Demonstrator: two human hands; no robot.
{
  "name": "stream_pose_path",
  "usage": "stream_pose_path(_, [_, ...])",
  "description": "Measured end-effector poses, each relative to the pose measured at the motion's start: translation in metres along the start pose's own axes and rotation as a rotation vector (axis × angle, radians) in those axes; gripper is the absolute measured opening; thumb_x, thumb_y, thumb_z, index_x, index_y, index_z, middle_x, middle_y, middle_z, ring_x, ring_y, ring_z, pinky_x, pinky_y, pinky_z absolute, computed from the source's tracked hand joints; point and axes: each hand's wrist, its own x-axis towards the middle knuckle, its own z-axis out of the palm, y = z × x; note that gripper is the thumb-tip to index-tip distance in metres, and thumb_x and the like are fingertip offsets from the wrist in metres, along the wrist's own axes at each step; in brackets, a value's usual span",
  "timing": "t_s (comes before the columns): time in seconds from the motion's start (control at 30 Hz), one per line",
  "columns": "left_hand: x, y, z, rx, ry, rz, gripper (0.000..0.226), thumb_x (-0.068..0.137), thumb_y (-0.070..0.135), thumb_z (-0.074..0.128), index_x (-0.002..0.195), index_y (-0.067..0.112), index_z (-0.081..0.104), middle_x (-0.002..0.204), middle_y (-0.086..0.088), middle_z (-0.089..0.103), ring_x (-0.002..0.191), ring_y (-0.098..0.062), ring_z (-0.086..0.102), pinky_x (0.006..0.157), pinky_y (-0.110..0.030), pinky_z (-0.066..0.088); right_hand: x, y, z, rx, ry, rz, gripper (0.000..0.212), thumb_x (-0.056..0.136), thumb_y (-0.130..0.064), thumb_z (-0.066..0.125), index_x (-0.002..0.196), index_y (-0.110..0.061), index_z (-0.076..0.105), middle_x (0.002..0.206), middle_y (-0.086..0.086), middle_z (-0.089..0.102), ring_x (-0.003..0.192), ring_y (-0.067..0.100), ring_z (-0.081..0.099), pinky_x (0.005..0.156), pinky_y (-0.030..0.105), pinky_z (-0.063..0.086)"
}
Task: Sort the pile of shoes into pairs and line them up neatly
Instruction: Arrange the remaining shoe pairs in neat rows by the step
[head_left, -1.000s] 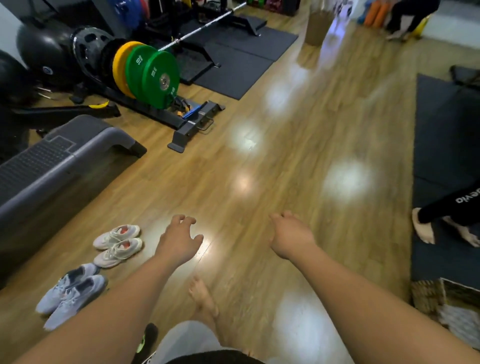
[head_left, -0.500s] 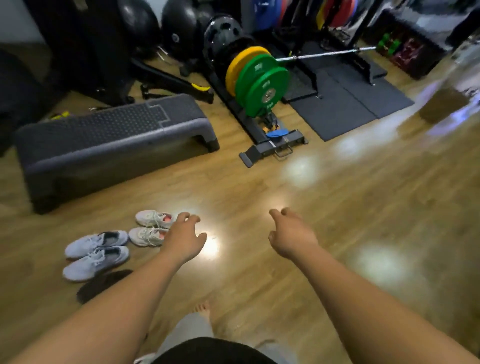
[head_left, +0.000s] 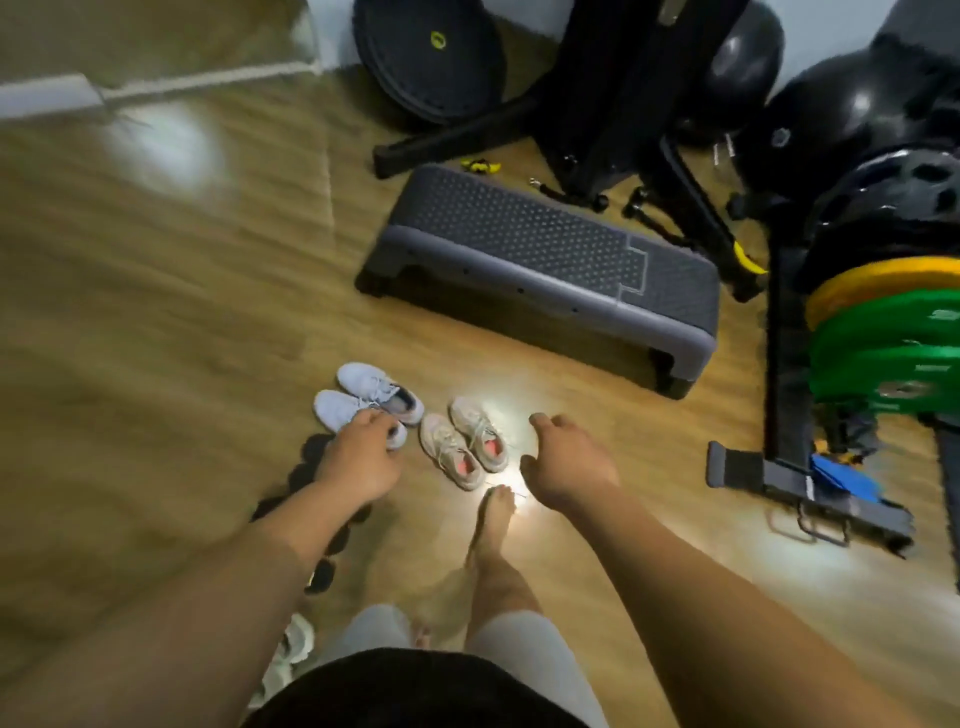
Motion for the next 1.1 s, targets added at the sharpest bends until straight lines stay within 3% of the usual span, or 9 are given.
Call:
stream_pose_path(0.27, [0.097,0.006,0.035,-0.002,-0.041,-0.295,0.042,0.088,0.027,0.06,0.127,0.014,0.056,0.131,-0.01,0.053,0.118,-0.032,0.053,0.096,-0.041,0.045,0.158,0.024,0.044,0.063,-0.325,-0.059,0.05,0.09,-0.036,0.05,0.137,-0.022,0.041,0.132,0.009,0.05,0.123,0.03,0.047,0.091,0.038,0.045])
stream_pose_path(0.43, [0.193,-0.015,0.099,0.004,-0.122,-0.314,0.026,0.087,0.022,0.062,0.106,0.004,0.059,0.102,-0.013,0.061,0.097,-0.033,0.059,0.071,-0.034,0.041,0.265,0.044,0.137,0.083,-0.416,-0.073,0.049,0.087,-0.03,0.052,0.134,-0.021,0.043,0.131,0.013,0.051,0.126,0.032,0.045,0.094,0.039,0.045])
stream_pose_path(0.63, [0.322,-0.085,0.21,-0.077,-0.198,-0.415,0.042,0.092,0.026,0.057,0.131,0.017,0.049,0.124,-0.007,0.06,0.119,-0.03,0.053,0.087,-0.03,0.036,0.36,0.085,0.275,0.054,-0.511,0.021,0.06,0.086,-0.035,0.057,0.142,-0.024,0.041,0.124,0.011,0.058,0.118,0.032,0.054,0.085,0.033,0.045])
stream_pose_path(0.73, [0.369,-0.124,0.261,-0.077,-0.233,-0.436,0.054,0.091,0.029,0.058,0.141,0.019,0.04,0.138,-0.009,0.052,0.124,-0.032,0.049,0.092,-0.033,0.036,0.39,0.093,0.343,0.005,-0.532,0.027,0.052,0.085,-0.036,0.061,0.133,-0.02,0.049,0.12,0.009,0.061,0.112,0.03,0.058,0.075,0.031,0.042])
stream_pose_path(0.87, [0.409,-0.16,0.313,-0.081,-0.278,-0.431,0.076,0.094,0.025,0.058,0.155,0.022,0.013,0.149,-0.017,0.038,0.13,-0.039,0.042,0.102,-0.039,0.035,0.422,0.085,0.416,-0.038,-0.503,0.012,0.046,0.088,-0.039,0.062,0.123,-0.012,0.052,0.118,0.013,0.059,0.11,0.032,0.057,0.08,0.036,0.049])
stream_pose_path(0.97, [0.424,-0.174,0.341,-0.071,-0.294,-0.436,0.078,0.097,0.023,0.054,0.156,0.021,0.004,0.157,-0.017,0.027,0.139,-0.038,0.032,0.11,-0.035,0.026,0.444,0.076,0.454,-0.079,-0.45,0.001,0.049,0.086,-0.043,0.064,0.119,-0.009,0.056,0.111,0.013,0.061,0.107,0.032,0.056,0.087,0.04,0.051])
stream_pose_path(1.03, [0.439,-0.189,0.35,-0.028,-0.3,-0.369,0.089,0.093,0.028,0.059,0.155,0.031,-0.004,0.154,-0.017,0.033,0.132,-0.04,0.041,0.105,-0.037,0.034,0.455,0.074,0.469,-0.112,-0.454,0.004,0.046,0.084,-0.042,0.065,0.12,-0.015,0.056,0.111,0.013,0.061,0.108,0.034,0.056,0.094,0.043,0.048])
stream_pose_path(1.1, [0.449,-0.199,0.349,0.021,-0.316,-0.304,0.093,0.09,0.031,0.06,0.153,0.038,-0.008,0.14,-0.019,0.049,0.111,-0.042,0.057,0.092,-0.041,0.045,0.464,0.073,0.479,-0.124,-0.478,-0.022,0.039,0.084,-0.037,0.063,0.119,-0.023,0.056,0.11,0.012,0.063,0.106,0.036,0.059,0.095,0.046,0.047])
